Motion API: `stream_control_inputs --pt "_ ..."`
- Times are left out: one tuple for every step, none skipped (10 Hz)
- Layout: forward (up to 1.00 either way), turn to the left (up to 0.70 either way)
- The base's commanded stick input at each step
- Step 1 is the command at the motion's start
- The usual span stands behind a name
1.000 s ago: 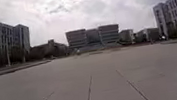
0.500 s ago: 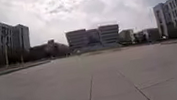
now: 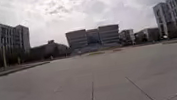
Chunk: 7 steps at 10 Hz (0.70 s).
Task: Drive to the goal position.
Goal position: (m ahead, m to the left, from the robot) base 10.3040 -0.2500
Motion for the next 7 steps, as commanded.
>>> stream_control_inputs --pt "0.7 0.0" --pt "0.7 0.0" --pt "0.7 0.0" --pt "0.7 0.0" --pt "0.7 0.0" --pt "0.7 0.0" --pt "0.7 0.0"
